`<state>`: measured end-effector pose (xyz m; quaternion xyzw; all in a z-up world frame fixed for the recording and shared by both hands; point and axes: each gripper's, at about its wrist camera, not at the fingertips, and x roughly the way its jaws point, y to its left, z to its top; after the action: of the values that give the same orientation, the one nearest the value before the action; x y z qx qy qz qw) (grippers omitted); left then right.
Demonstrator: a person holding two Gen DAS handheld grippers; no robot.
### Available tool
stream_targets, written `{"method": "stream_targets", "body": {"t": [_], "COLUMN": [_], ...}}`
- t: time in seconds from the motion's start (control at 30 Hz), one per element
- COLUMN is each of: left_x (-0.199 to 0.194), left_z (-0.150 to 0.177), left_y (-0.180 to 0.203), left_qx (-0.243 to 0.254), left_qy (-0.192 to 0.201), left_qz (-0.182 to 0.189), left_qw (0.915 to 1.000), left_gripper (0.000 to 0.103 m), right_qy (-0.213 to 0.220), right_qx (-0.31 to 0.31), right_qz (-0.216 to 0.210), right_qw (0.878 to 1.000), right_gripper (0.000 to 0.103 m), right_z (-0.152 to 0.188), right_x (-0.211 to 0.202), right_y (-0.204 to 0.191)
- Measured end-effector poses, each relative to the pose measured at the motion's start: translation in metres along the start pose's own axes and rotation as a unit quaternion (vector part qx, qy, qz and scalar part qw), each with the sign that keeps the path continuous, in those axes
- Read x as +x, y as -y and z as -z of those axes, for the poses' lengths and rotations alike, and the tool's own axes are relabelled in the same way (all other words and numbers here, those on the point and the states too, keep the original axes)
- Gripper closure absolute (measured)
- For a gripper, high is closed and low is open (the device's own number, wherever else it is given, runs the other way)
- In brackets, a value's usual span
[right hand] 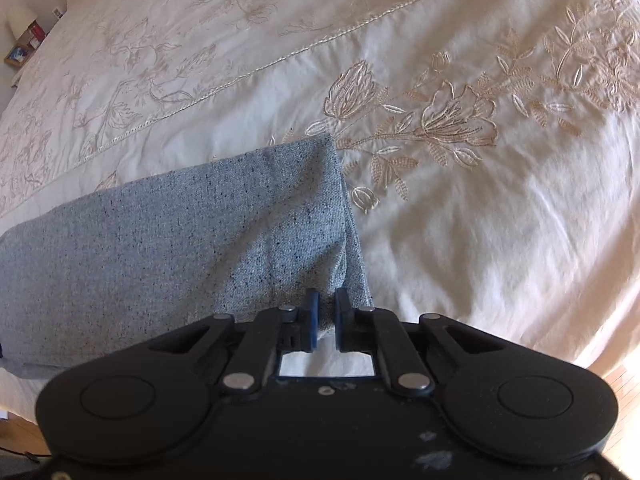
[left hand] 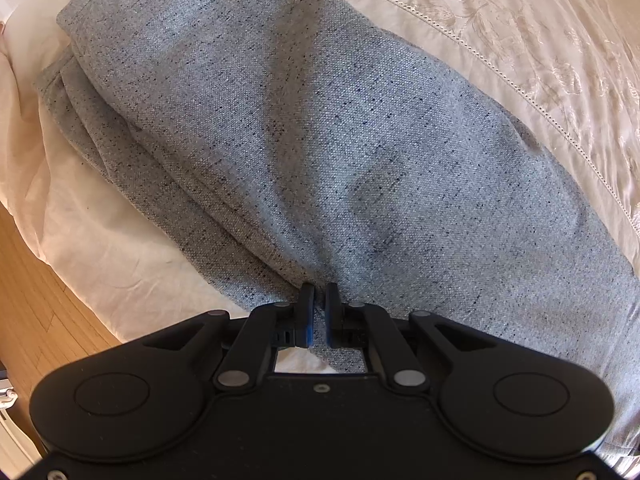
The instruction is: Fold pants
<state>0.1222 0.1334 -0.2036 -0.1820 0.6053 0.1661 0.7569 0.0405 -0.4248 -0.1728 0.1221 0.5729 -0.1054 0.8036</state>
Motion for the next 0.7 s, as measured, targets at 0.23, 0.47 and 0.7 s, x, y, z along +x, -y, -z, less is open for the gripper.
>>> {"method": "stream_targets", "body": {"t": [0.23,0.47,0.7], "left_x": [-0.002,-0.008,-0.041], "left_z": [0.007,0.025,0.006], "left_y": [-0.004,-0.012,-0.043], "left_qx": [-0.004,0.028,0.081], "left_qy": [-0.003,-0.012,0.024], "left_qz": [0.008,0.019,0.034], "left_qw": [1.0000,0.9993,0.9959], "left_gripper": [0.097,0.096,0.088], "right_qy": [-0.008,0.039,0.100], "right_qx": [0.021,0.036,0.021], "right_qz": [0.043,0.077,0.050], "right_qw": [0.999,0.996,0.993], "right_gripper": [0.087,0.085,0.085], "right_z": [0.003,-0.012,-0.011], "right_x": [0.013,-0.008,-0.039], "right_y": [-0.013,-0.022,-0.084]}}
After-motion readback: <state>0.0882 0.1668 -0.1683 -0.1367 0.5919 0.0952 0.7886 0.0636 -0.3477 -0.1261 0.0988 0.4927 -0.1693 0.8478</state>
